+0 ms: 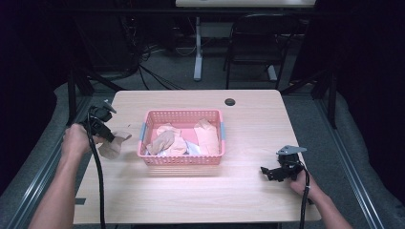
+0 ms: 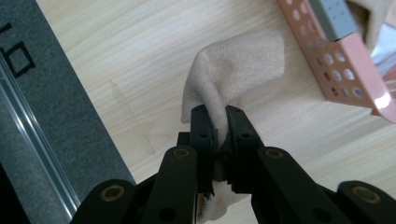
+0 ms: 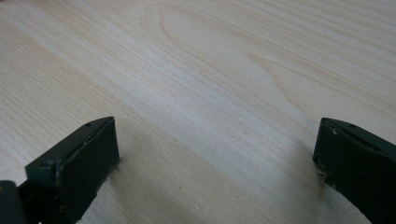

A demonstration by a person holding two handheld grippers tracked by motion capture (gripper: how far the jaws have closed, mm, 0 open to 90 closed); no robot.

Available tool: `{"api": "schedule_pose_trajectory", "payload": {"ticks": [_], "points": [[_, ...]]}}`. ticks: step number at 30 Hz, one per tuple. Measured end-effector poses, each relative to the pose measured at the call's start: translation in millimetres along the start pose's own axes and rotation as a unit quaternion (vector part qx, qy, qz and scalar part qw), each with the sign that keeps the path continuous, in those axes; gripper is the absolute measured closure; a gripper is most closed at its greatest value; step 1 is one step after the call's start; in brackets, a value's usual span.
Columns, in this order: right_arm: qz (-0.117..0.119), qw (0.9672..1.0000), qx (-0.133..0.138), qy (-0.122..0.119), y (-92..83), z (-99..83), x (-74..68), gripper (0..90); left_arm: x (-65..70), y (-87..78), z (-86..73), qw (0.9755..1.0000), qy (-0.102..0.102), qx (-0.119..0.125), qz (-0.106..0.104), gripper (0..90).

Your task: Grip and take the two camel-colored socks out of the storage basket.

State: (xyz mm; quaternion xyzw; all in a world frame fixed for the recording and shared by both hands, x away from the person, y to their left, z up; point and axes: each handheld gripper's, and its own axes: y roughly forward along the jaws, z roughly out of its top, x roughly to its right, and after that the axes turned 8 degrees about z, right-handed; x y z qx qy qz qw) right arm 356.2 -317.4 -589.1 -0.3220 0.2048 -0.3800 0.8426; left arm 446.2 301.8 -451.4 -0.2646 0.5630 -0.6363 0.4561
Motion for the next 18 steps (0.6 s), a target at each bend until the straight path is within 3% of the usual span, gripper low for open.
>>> {"api": "schedule_pose_trajectory", "payload": {"ticks": [7,12,18], "points": [[0.0,1.0,0.0,0.0,-0.1,0.0,0.0,0.0,0.0,21.4,-11.5,0.9996,-0.026,0.003,-0.007,82.6],[-0.001,1.0,-0.002,-0.001,-0.4,0.1,0.0,0.0,2.6,38.8,-18.1,0.9991,-0.034,-0.015,-0.019,82.4],[0.0,1.0,-0.002,-0.001,-0.4,0.1,0.1,0.0,1.8,50.8,-22.4,0.9987,-0.039,-0.028,-0.018,82.3]]}}
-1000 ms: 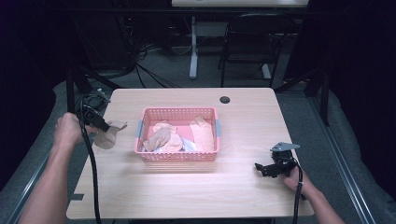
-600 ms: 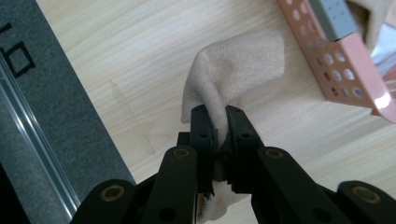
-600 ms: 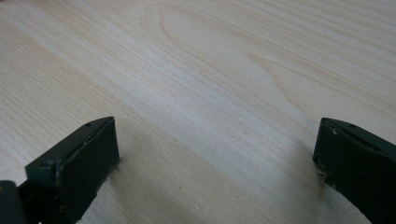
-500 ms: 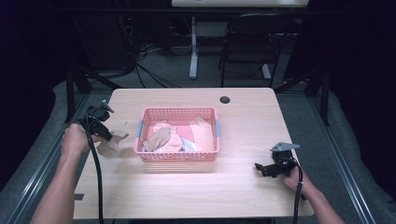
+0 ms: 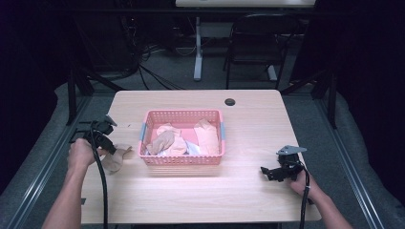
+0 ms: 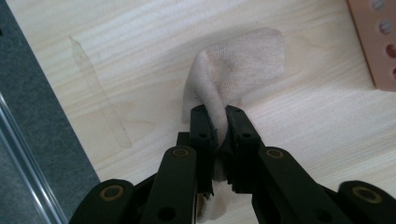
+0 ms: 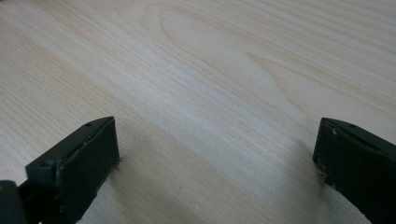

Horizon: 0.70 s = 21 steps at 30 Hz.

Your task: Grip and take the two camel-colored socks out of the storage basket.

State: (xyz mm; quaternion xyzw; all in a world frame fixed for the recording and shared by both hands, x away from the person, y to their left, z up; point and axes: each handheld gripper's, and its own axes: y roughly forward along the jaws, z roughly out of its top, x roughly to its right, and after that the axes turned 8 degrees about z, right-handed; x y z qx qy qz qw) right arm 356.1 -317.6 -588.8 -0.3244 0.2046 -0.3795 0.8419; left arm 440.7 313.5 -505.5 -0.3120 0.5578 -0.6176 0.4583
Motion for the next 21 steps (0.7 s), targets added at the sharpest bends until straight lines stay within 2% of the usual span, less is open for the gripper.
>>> {"api": "schedule_pose_trajectory", "payload": {"ticks": [3,8,11,14,16,18,19,21], "points": [[0.0,1.0,0.0,0.0,0.0,0.0,0.0,0.0,-0.9,6.7,-2.3,0.9999,-0.009,-0.012,-0.002,82.1],[0.0,1.0,0.0,0.0,0.0,0.0,0.0,0.0,-5.1,14.7,-6.9,0.9996,-0.024,-0.017,-0.005,81.7],[0.0,1.0,0.0,0.0,0.0,0.0,0.0,0.0,-8.2,16.4,-10.0,0.9993,-0.033,-0.012,-0.007,80.2],[0.0,1.0,0.0,0.0,0.0,0.0,0.0,0.0,-11.5,13.4,-13.5,0.9991,-0.04,0.0,-0.012,74.9],[0.0,1.0,0.0,0.0,0.0,0.0,0.0,0.0,-12.7,11.3,-14.9,0.9989,-0.046,0.003,-0.008,64.6],[0.0,1.0,0.0,0.0,0.0,0.0,0.0,0.0,-16.1,6.4,-16.7,0.9984,-0.056,0.008,0.006,46.3],[0.0,1.0,0.0,0.0,0.0,0.0,-0.1,0.0,-17.2,4.3,-17.4,0.998,-0.062,0.011,0.006,38.0],[0.0,1.0,0.0,0.0,0.0,0.0,-0.1,0.0,-20.7,-3.2,-19.6,0.9973,-0.069,0.025,0.001,29.7]]}}
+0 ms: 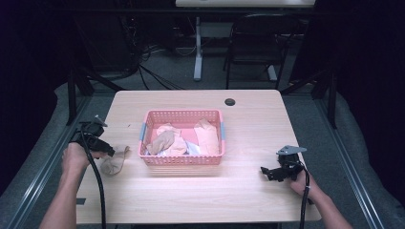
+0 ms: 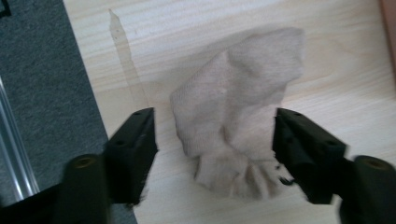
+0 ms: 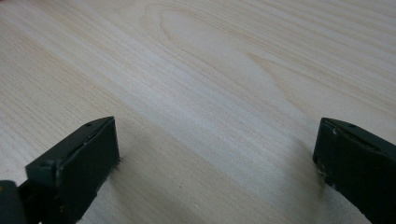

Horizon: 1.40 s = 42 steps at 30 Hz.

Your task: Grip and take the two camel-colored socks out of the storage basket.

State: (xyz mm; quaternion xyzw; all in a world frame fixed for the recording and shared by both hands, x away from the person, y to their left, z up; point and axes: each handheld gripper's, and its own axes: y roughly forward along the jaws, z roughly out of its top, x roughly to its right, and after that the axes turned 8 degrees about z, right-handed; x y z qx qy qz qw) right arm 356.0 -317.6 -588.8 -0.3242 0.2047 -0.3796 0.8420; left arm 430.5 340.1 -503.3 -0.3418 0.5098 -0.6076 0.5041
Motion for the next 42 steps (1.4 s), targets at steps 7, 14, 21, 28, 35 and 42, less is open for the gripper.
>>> {"api": "schedule_pose_trajectory", "payload": {"ticks": [7,14,21,28,35,42], "points": [[0.0,1.0,0.0,0.0,0.0,0.0,0.0,0.0,0.3,-25.5,1.2,0.9996,0.005,0.029,0.0,10.0],[0.0,1.0,0.002,0.001,0.3,-0.2,-0.2,0.0,1.1,-49.3,7.8,0.9985,0.009,0.052,0.01,0.0],[-0.001,1.0,-0.002,-0.001,-0.4,0.0,0.1,0.0,15.3,-68.5,22.0,0.997,0.033,0.069,0.005,0.2],[0.0,1.0,-0.001,-0.001,-0.2,0.0,0.1,0.0,35.7,-77.4,41.3,0.9949,0.057,0.083,0.005,0.2],[0.002,1.0,0.001,0.001,0.0,-0.1,0.0,0.0,56.3,-82.2,57.6,0.9923,0.083,0.092,0.003,0.2],[0.0,1.0,-0.001,-0.001,-0.3,0.0,0.1,0.0,81.1,-79.4,73.4,0.9889,0.105,0.103,-0.022,0.0]]}}
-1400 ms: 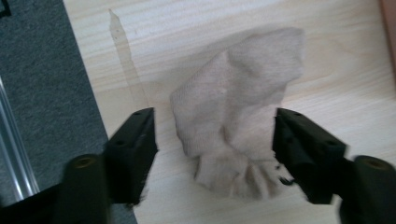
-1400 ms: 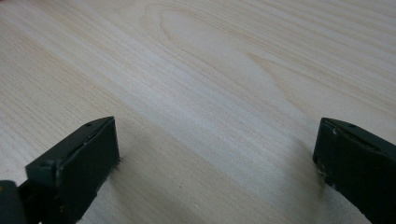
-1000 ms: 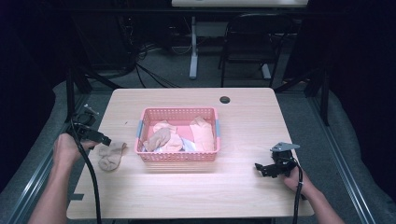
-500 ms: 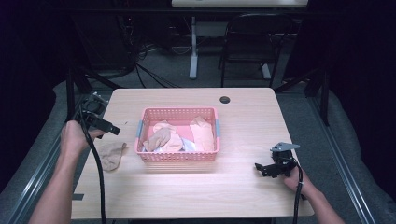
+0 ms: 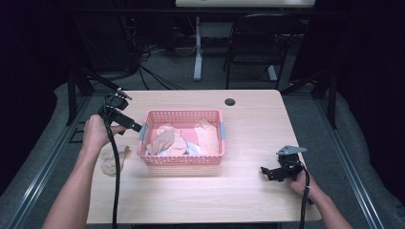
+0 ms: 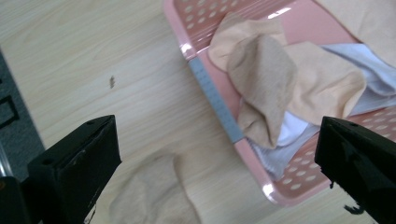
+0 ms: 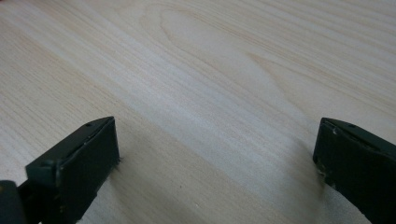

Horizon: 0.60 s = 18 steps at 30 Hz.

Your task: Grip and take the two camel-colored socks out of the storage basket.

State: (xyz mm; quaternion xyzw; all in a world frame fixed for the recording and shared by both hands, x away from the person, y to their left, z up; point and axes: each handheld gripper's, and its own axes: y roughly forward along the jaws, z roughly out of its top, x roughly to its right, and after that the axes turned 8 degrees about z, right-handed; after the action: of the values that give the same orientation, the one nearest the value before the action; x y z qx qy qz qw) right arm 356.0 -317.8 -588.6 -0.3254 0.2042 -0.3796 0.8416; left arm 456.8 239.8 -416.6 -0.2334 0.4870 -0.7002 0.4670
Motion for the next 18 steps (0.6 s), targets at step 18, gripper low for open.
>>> {"api": "schedule_pose_trajectory", "payload": {"ticks": [18], "points": [[0.0,1.0,-0.001,0.0,-0.1,0.0,0.0,0.0,48.0,35.8,32.0,0.9981,0.05,-0.004,-0.035,0.2]]}}
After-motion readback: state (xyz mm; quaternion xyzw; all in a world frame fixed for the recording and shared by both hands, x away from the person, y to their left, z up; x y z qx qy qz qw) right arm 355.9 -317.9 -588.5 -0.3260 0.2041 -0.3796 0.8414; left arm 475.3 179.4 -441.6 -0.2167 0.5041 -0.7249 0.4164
